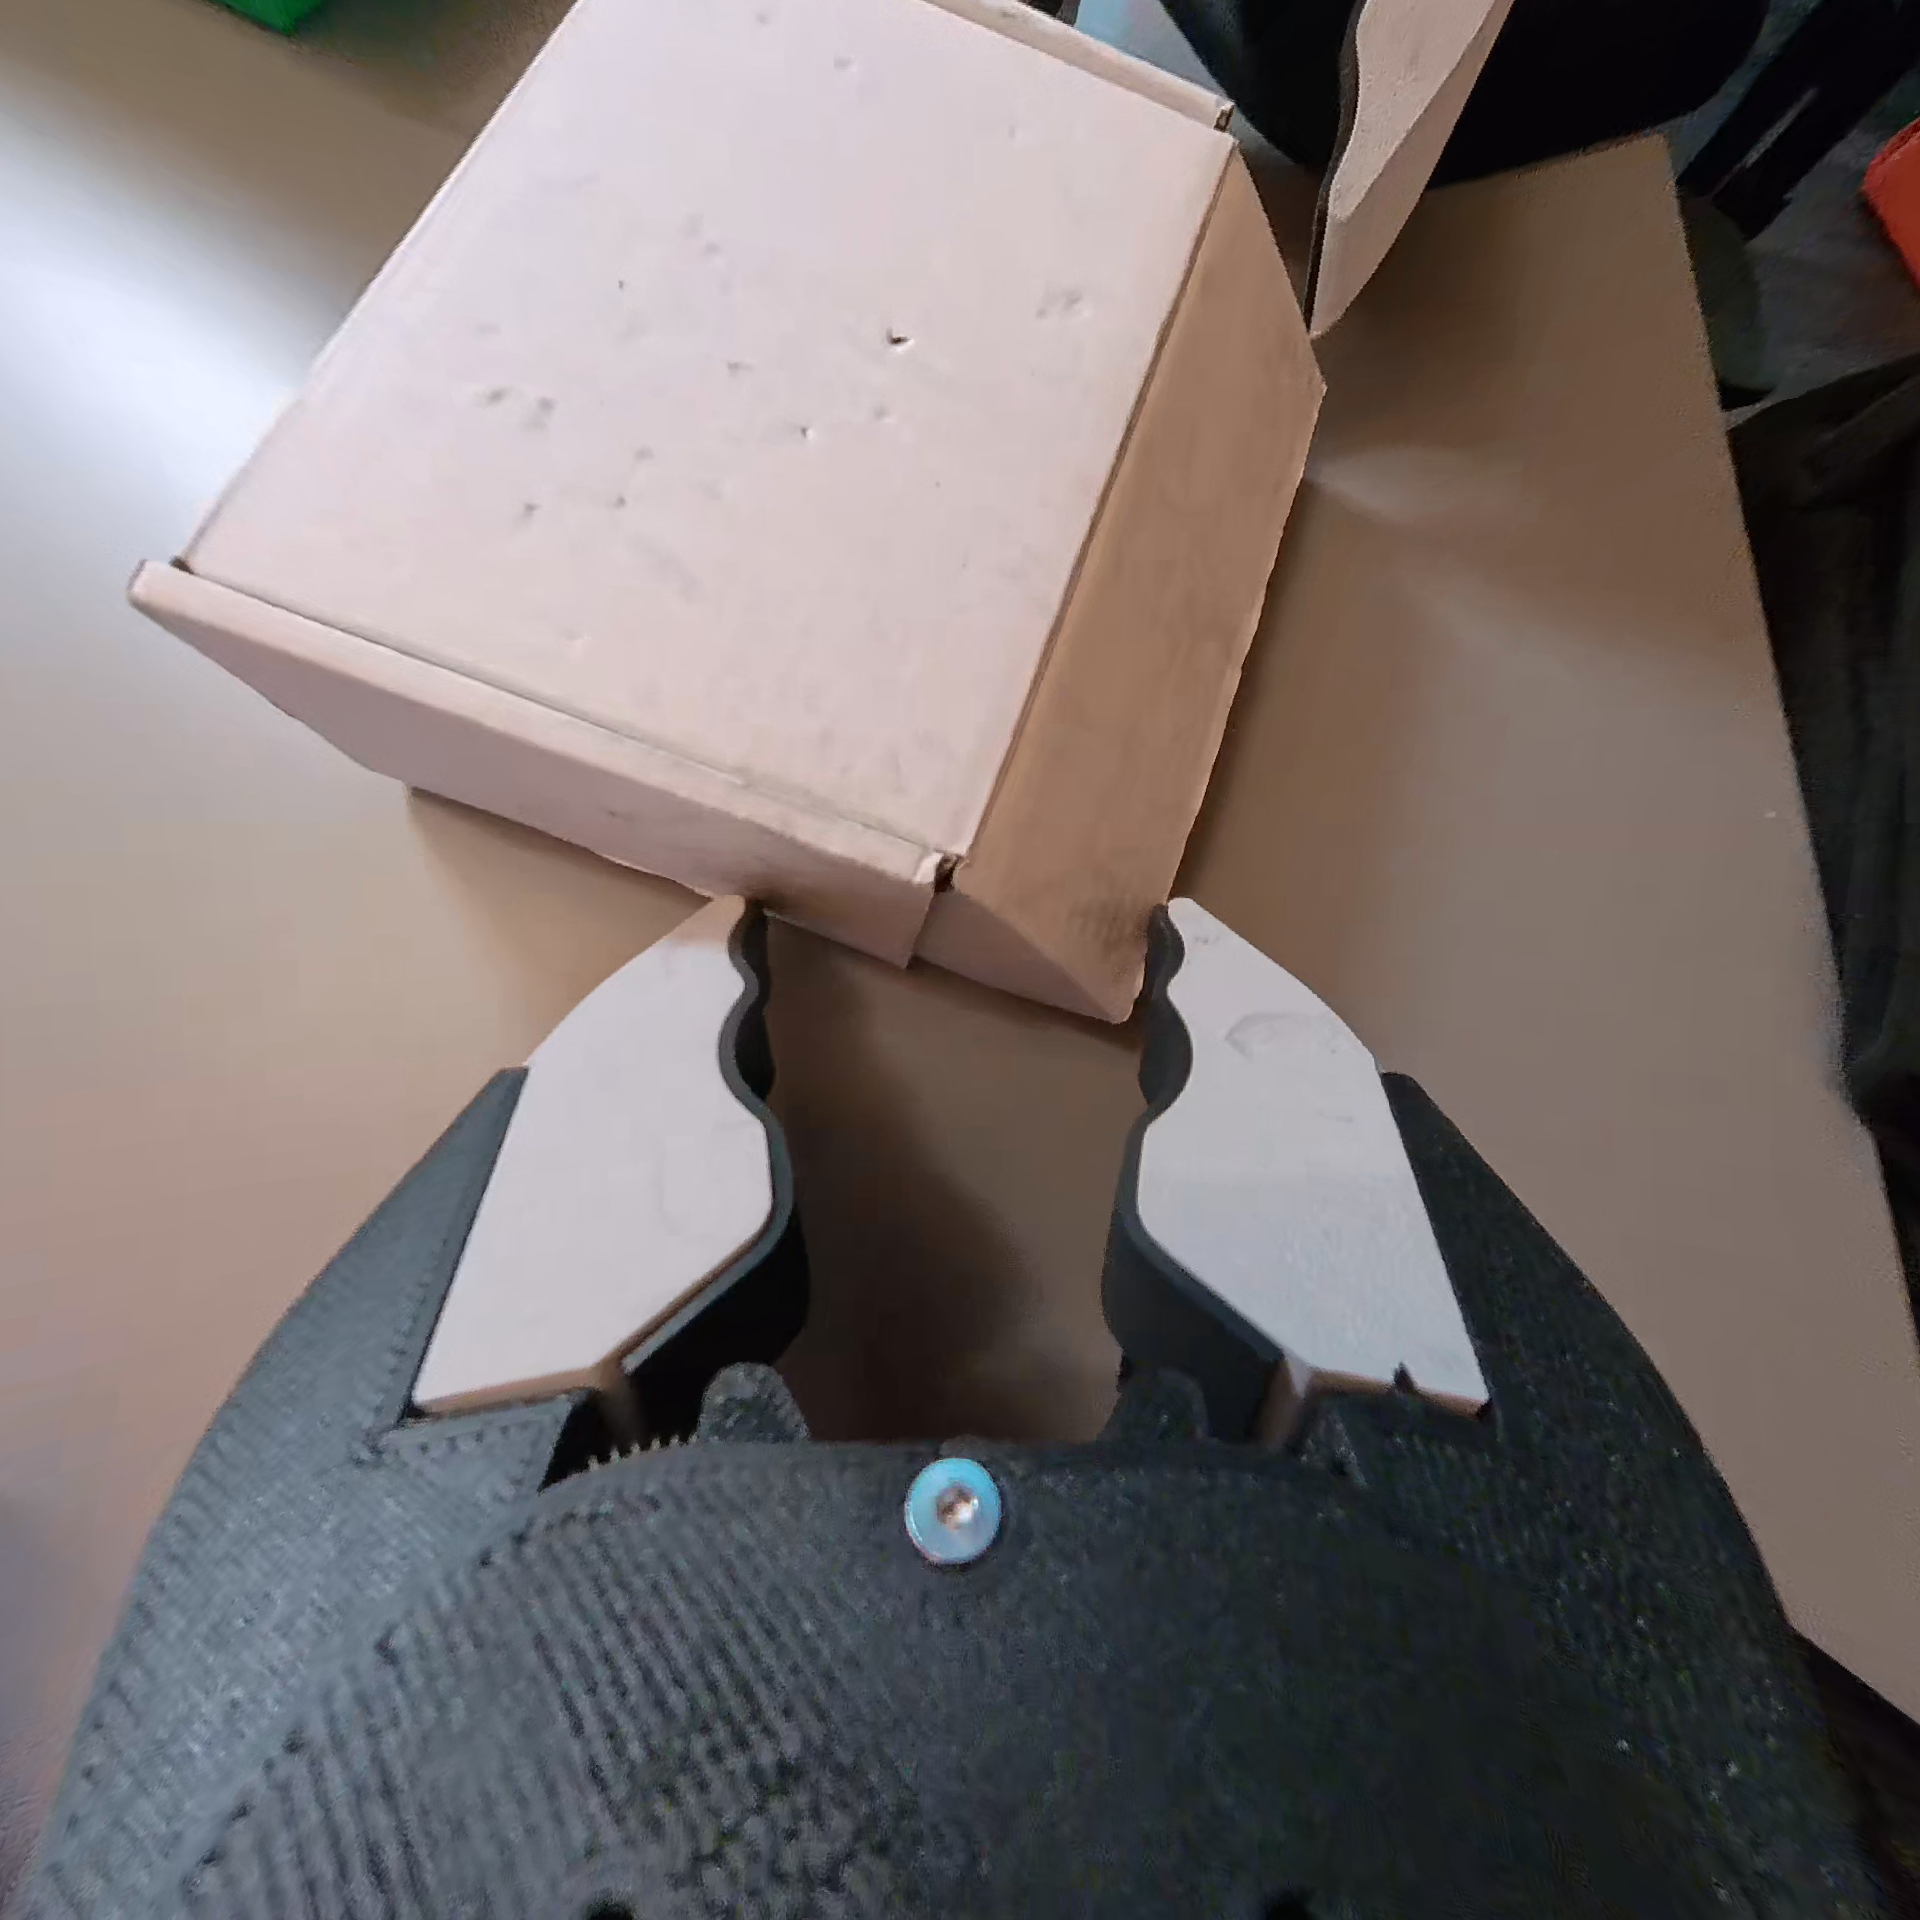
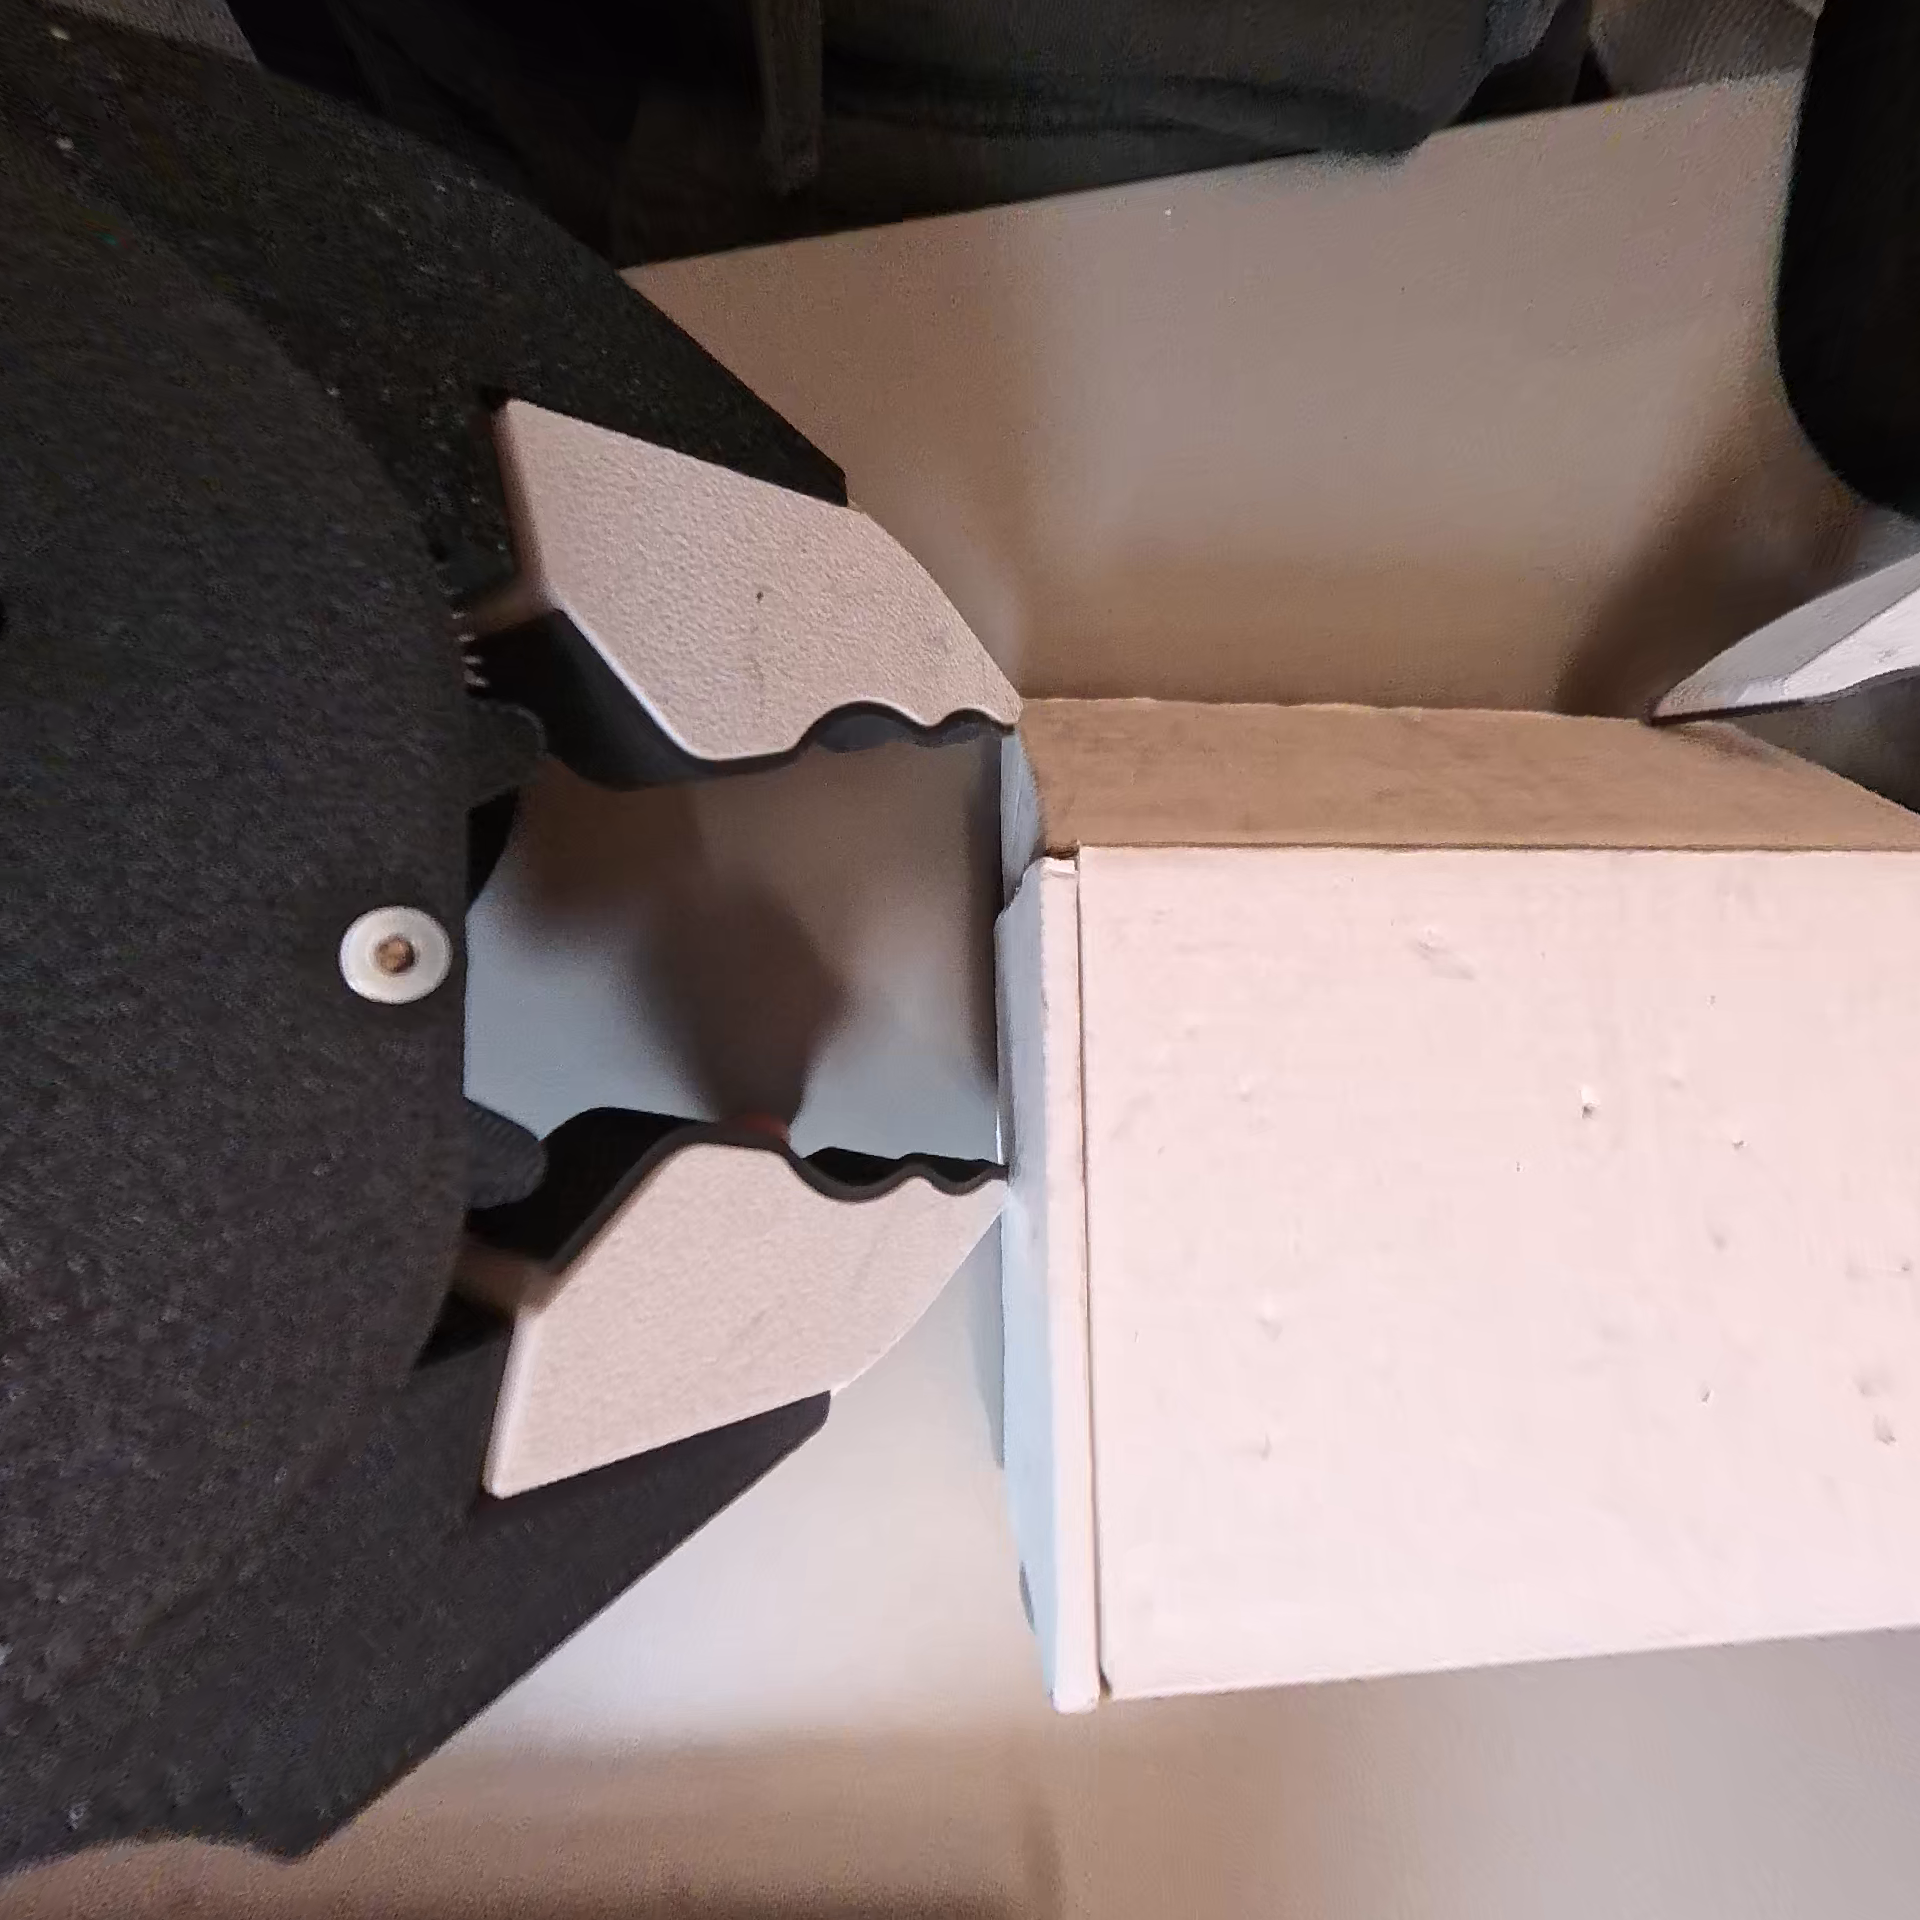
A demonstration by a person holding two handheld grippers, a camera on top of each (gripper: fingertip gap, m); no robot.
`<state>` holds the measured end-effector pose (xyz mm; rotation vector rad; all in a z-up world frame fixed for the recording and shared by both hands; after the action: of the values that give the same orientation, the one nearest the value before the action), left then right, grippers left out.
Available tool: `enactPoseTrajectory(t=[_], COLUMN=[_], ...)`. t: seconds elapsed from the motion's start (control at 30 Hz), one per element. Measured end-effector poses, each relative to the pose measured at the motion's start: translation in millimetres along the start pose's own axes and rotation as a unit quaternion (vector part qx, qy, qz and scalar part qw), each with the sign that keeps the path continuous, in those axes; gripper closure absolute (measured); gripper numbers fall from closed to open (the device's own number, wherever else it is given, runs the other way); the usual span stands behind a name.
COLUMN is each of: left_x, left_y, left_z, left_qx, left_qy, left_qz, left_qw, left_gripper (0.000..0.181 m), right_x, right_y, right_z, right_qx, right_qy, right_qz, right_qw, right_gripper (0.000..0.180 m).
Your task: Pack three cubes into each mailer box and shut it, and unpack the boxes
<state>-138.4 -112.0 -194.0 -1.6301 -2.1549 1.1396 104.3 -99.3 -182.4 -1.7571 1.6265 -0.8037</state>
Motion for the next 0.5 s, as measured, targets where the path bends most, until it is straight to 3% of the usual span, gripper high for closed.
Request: enactPoseTrajectory(t=[0.2, 0.27, 0.5], left_x=[3.5, 3.4, 0.8], left_y=[3.4, 4.7, 6.2], left_z=[-0.4, -0.8, -0.7], left_qx=[-0.009, -0.008, -0.008], left_qy=[0.045, 0.059, 0.061], left_qz=[-0.053, -0.066, -0.072], left_qw=[0.998, 0.996, 0.995], left_gripper=[0.123, 0.125, 0.127], right_x=[-5.5, -8.6, -4.5], right_y=[1.6, 1.0, -2.0], right_z=[3.1, 5.5, 7.4], right_qx=[-0.004, -0.001, -0.004], right_qy=[-0.038, -0.065, -0.051], right_qz=[0.036, 0.068, 0.05], right_qw=[0.999, 0.996, 0.997], right_gripper=[0.115, 0.136, 0.133])
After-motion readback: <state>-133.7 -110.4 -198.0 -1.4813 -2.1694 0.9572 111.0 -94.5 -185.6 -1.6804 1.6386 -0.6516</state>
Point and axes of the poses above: each gripper's, where its closed fingertips meet, y out along the fingers, z out of its underside, x = y × z across the jaws, the point moved 8 cm from there along -y, back along the fingers, and after that the axes turned 11 degrees about -y, right-handed, at the moved point
